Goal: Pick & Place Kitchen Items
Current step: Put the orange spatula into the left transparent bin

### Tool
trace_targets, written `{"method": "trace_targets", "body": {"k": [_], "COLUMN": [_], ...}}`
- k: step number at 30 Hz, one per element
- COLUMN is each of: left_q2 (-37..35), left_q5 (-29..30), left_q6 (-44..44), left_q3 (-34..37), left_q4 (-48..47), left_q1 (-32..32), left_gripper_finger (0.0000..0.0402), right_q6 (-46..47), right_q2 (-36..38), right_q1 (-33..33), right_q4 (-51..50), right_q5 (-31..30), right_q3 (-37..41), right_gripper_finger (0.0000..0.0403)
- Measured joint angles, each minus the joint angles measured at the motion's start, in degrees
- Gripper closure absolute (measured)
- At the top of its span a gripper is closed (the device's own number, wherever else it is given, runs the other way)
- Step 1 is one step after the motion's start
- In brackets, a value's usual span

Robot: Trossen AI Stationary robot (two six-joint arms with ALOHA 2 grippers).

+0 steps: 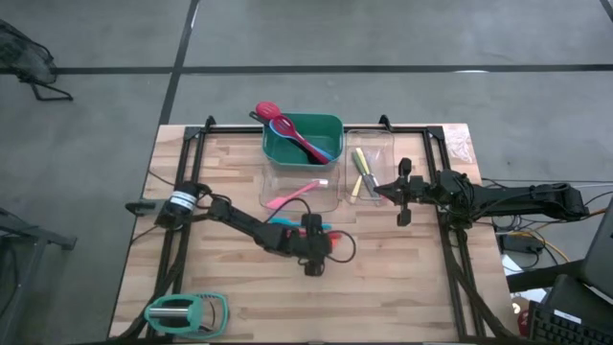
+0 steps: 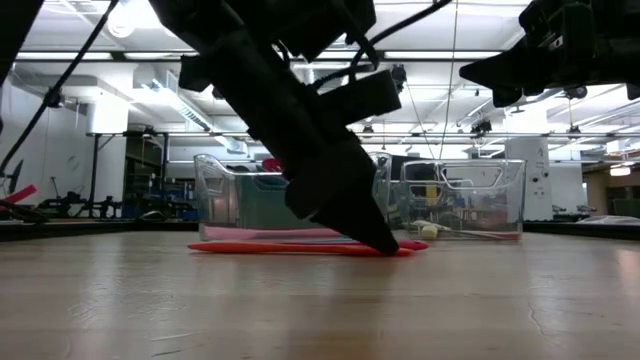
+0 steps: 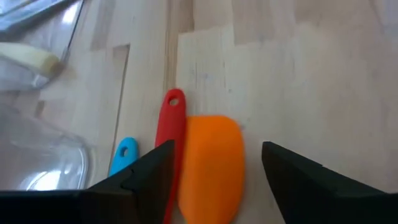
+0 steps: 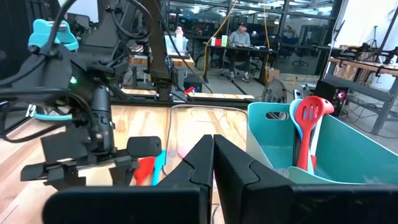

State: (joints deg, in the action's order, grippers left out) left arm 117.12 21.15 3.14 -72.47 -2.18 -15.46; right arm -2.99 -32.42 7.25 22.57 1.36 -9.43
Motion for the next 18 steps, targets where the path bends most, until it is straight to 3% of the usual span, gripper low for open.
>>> {"method": "trace_targets", "body": {"k": [11, 18], "left_q2": [-0.15, -0.11], "left_q5": [-3.81, -6.55], "left_q6": [1.12, 2.17], "left_q3": [1.42, 1.44], "left_q4": [0.33, -0.05], "left_q1": [2.19, 3.25], "left_gripper_finger": [0.0163, 0.0199], "right_q6": [-0.02, -0.02], "right_q2": [0.0, 0.0], "right_q1": [-0.01, -0.01], "right_q4": [-0.02, -0.02], "right_q5": [0.01, 0.01], "right_q3": [0.0, 0.0], "right_gripper_finger": [0.0394, 0.0394]}}
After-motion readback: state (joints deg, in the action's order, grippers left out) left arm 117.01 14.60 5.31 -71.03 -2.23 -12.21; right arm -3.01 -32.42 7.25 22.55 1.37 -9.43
